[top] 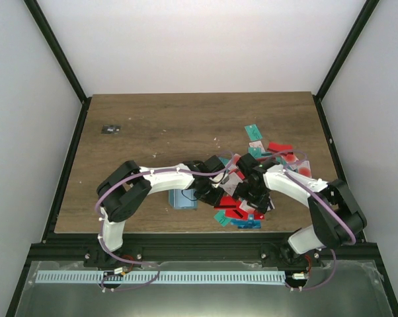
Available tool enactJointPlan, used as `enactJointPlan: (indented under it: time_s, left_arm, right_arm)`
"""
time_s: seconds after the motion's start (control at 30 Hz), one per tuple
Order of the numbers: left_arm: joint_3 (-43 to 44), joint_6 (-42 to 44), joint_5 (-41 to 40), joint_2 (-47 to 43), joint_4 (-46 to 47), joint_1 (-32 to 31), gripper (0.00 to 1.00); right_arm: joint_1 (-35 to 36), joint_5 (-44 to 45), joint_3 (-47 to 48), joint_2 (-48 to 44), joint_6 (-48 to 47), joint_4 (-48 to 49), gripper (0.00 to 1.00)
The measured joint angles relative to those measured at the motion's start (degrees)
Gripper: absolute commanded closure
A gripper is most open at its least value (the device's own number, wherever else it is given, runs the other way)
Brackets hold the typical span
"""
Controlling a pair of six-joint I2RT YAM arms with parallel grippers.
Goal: Put the credit cards into the card holder
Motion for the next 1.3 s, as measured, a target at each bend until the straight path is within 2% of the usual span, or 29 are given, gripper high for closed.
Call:
enactJointPlan:
  time_s: [0.23,0.7,0.93,1.17,1.3]
  left_arm:
    - [0.1,0.2,0.0,0.1,-0.1,0.0,0.96]
    - [-0.5,0.4,0.3,-0.1,0.7,0.0,0.96]
    - [-1.1,0.4,0.5,-0.4,1.5,0.0,0.96]
    - [-1.2,0.9,0.5,-0.4,1.6,0.0,0.96]
    - [-1.5,1.1,0.5,-0.6,2.0,0.0,0.96]
  right_arm:
    - [0.0,-1.1,-1.3,-0.3,0.2,0.3,0.17]
    - [0.0,-1.1,-2.1,1.0,0.9,0.9,0.29]
    - [-0.1,-1.1,-2.2,1.1,1.4,0.9,0.4]
    - [-0.3,-1.3,-2.3,0.9,1.5,0.9,0.55]
    - [-0.3,-1.3,-2.4,0.7,1.3,0.7,0.57]
